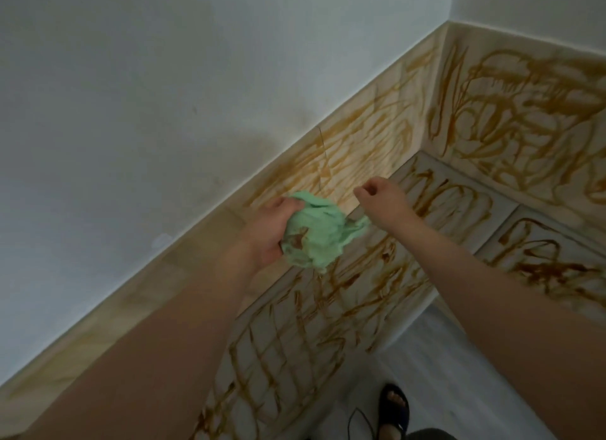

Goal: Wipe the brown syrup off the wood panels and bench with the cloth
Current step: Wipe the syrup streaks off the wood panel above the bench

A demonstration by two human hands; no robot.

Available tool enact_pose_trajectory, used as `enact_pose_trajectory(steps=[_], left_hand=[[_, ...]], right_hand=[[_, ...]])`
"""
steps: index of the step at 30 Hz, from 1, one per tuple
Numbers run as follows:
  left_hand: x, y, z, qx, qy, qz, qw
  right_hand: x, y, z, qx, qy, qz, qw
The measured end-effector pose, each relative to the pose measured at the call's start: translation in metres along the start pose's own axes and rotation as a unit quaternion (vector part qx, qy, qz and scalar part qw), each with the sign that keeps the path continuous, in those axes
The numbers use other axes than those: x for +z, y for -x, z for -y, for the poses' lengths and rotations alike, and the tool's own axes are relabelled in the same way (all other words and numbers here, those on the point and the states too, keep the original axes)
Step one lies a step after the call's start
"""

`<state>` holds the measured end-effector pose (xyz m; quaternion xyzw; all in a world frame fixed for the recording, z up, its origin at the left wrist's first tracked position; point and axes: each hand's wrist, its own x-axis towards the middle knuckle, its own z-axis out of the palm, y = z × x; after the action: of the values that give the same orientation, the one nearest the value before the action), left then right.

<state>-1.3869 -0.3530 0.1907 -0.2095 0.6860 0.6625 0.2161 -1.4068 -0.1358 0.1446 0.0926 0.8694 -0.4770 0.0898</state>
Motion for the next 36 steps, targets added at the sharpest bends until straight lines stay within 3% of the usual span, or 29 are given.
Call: enact_pose_trajectory(steps=[4,7,9,12,14,17,19,21,22,25,28,30,32,33,36], left_hand=[[-0.006,-0.009,0.002,0.022,-0.018,-0.067,0.997],[-0.018,-0.02,0.013,0.02,0.036,-0.086,0.995],[-0.026,-0.027,0.017,0.001,0.102,-0.07,0.992],[-0.034,-0.034,0.018,-0.039,0.125,-0.035,0.991],[-0.035,-0.043,0.021,-0.053,0.074,-0.033,0.995],[-0.038,-0.056,0.031,-0.076,-0.075,-0.058,0.993],[-0.043,-0.065,0.032,-0.062,-0.295,-0.067,0.951],[-0.051,-0.072,0.028,-0.004,-0.515,-0.081,0.853],[-0.057,-0.075,0.024,0.033,-0.574,-0.086,0.814],[-0.081,-0.079,0.004,0.192,-0.669,-0.089,0.712],[-0.111,-0.09,-0.015,0.33,-0.73,-0.058,0.597],[-0.126,-0.096,-0.028,0.35,-0.759,-0.022,0.548],[-0.138,-0.101,-0.037,0.363,-0.773,-0.009,0.521],[-0.145,-0.105,-0.038,0.375,-0.778,-0.012,0.505],[-0.158,-0.112,-0.036,0.423,-0.788,0.0,0.447]], right_hand=[[0.033,-0.002,-0.017,0.071,-0.141,0.06,0.986],[0.072,0.005,-0.024,0.164,-0.289,0.104,0.937],[0.097,0.009,-0.029,0.255,-0.383,0.126,0.879],[0.12,0.018,-0.031,0.308,-0.548,0.233,0.742],[0.128,0.021,-0.027,0.274,-0.649,0.264,0.659],[0.139,0.017,-0.024,0.24,-0.708,0.258,0.612],[0.148,0.011,-0.025,0.241,-0.724,0.24,0.599],[0.158,0.003,-0.033,0.257,-0.727,0.213,0.6],[0.163,-0.002,-0.036,0.262,-0.726,0.193,0.605],[0.177,-0.032,-0.031,0.27,-0.71,0.106,0.642],[0.185,-0.074,0.001,0.223,-0.666,0.014,0.712],[0.195,-0.102,0.029,0.149,-0.615,-0.032,0.773],[0.211,-0.122,0.056,0.064,-0.523,-0.054,0.848],[0.228,-0.13,0.065,0.064,-0.463,-0.059,0.882],[0.32,-0.14,0.057,0.111,-0.368,-0.062,0.921]])
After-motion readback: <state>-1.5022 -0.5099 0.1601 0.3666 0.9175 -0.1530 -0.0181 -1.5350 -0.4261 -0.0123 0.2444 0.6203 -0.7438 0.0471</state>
